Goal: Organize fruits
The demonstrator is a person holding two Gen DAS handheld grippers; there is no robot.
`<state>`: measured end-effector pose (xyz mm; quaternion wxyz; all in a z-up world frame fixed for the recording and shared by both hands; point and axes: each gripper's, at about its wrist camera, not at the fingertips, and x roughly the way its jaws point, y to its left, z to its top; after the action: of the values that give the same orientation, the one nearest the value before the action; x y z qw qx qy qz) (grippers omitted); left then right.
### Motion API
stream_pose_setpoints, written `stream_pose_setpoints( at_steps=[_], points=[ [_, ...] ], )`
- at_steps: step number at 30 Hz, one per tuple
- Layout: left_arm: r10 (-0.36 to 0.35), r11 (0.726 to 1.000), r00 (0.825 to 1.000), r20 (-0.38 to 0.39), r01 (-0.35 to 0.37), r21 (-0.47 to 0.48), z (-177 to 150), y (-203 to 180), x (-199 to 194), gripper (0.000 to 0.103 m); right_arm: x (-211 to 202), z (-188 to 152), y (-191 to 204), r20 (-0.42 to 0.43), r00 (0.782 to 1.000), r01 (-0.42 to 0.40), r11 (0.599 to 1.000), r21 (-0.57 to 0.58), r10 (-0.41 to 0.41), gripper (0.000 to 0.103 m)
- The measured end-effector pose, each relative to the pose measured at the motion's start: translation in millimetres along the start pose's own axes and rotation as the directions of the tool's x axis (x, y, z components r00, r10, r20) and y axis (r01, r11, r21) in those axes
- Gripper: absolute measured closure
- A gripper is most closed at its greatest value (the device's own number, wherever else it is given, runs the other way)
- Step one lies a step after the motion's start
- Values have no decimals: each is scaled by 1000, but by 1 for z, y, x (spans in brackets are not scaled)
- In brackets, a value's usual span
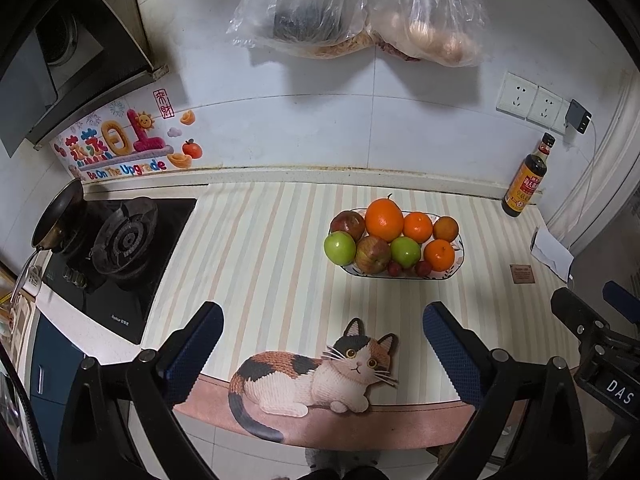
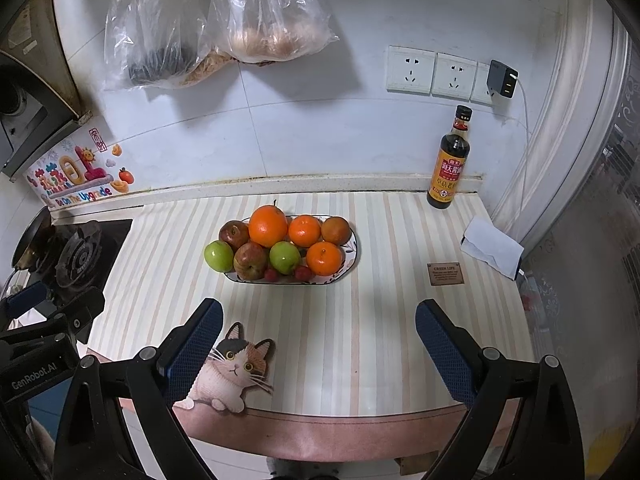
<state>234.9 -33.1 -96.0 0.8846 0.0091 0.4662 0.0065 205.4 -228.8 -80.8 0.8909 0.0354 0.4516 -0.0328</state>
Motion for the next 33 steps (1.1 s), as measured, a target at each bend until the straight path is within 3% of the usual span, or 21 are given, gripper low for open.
stream_pose_setpoints(
  at_steps=[33],
  points=[
    [2,1000,1000,8,-2,5,-6,6,1,1,4,2,7,-20,1000,-9,1000,-22,9,4]
  ],
)
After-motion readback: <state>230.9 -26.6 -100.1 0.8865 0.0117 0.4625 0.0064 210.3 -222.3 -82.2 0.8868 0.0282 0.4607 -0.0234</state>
